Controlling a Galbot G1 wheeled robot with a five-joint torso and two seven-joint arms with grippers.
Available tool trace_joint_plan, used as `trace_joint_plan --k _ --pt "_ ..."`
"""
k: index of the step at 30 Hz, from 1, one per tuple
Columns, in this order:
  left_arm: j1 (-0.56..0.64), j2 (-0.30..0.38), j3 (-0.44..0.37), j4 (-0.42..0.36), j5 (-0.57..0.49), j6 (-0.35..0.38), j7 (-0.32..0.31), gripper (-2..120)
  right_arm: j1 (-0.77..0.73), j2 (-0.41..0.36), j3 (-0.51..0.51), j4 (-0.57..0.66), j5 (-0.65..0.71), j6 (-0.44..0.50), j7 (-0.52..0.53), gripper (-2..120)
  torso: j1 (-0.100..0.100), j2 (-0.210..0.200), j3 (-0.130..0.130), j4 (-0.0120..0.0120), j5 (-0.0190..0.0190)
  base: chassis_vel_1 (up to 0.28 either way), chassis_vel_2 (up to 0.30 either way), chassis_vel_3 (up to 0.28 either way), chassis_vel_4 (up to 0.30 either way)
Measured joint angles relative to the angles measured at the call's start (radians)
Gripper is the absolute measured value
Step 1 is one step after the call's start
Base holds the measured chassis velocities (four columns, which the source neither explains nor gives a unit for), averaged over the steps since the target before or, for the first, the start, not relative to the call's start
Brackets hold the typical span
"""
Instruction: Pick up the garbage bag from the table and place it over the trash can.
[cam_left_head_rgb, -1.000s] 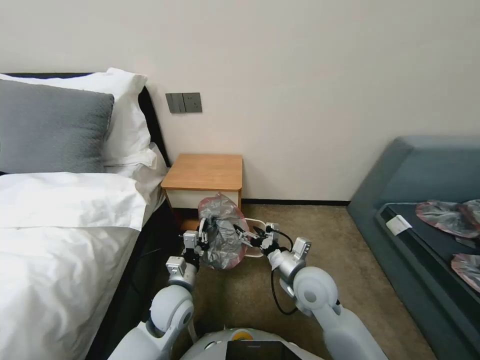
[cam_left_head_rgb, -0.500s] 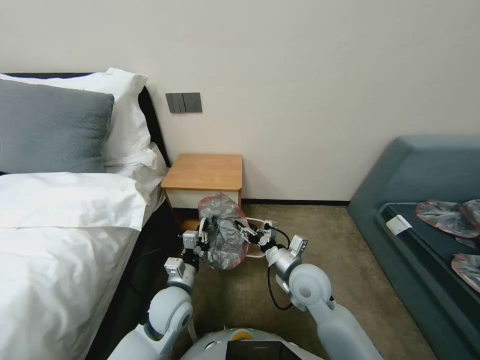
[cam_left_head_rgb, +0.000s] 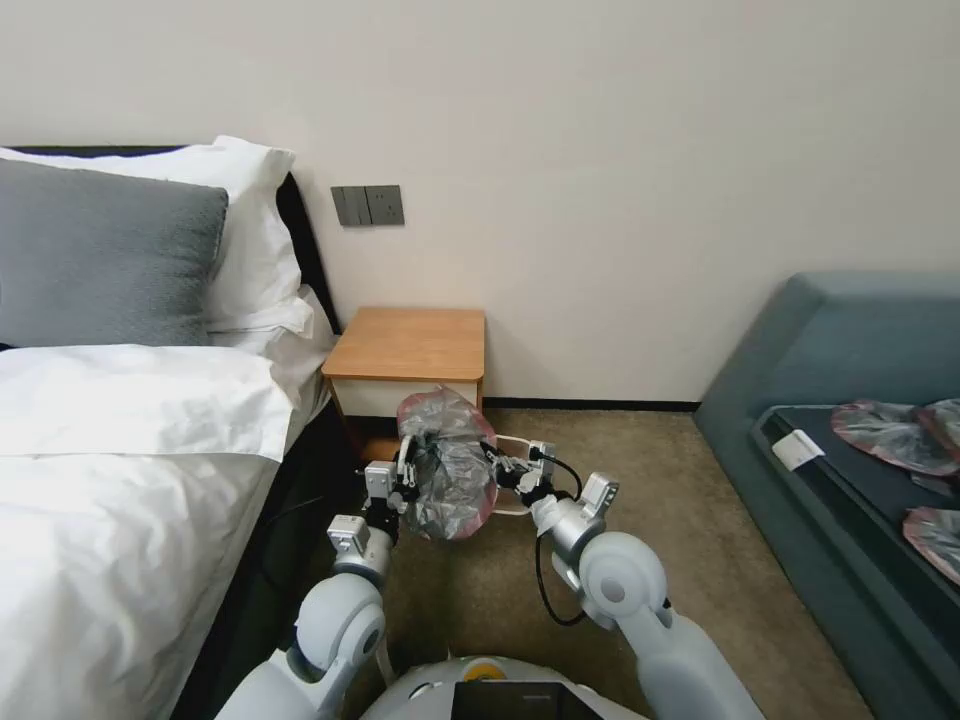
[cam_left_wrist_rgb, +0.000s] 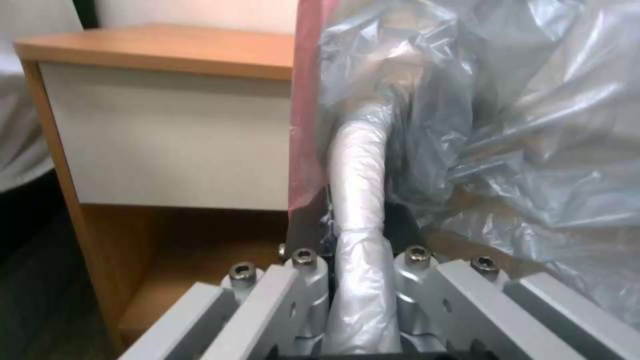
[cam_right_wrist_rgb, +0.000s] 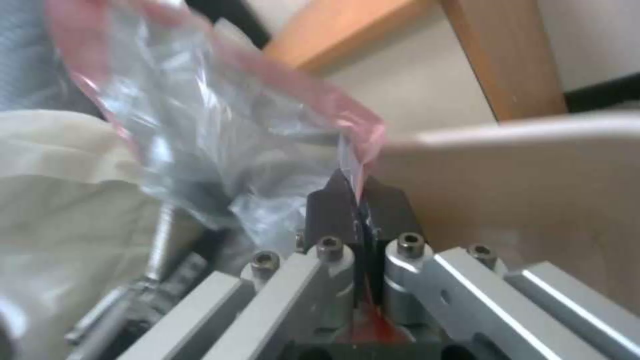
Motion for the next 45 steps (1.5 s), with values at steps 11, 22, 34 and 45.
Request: trace_joint_plan --k 11,22,34,45 --pt "-0.004 0.000 0.009 0.001 -0.061 0.024 -0.006 5 0.004 -0.041 0.101 0.065 0.043 0.000 -0.007 0 0.000 0.000 0.000 -0.0003 0.0001 0.000 0.000 0.000 0.000" --pt "0.003 -0.011 -0.024 -0.011 -0.130 0.014 0.006 5 0.053 -0.079 0.148 0.032 0.131 -0.009 0.089 0 0.000 0.000 0.000 0.0000 0.0001 0.000 0.000 0.000 0.000" --pt "-0.010 -0.024 -0.120 -0.001 -0.265 -0.021 0.051 5 0.039 -0.081 0.177 0.060 0.250 -0.018 0.163 0 0.000 0.000 0.000 -0.0001 -0.0001 0.000 0.000 0.000 0.000" --pt "-0.013 -0.024 -0.163 0.018 -0.354 -0.058 0.122 5 0.037 -0.071 0.206 0.060 0.363 -0.016 0.171 0 0.000 0.000 0.000 0.0000 -0.0001 0.000 0.000 0.000 0.000"
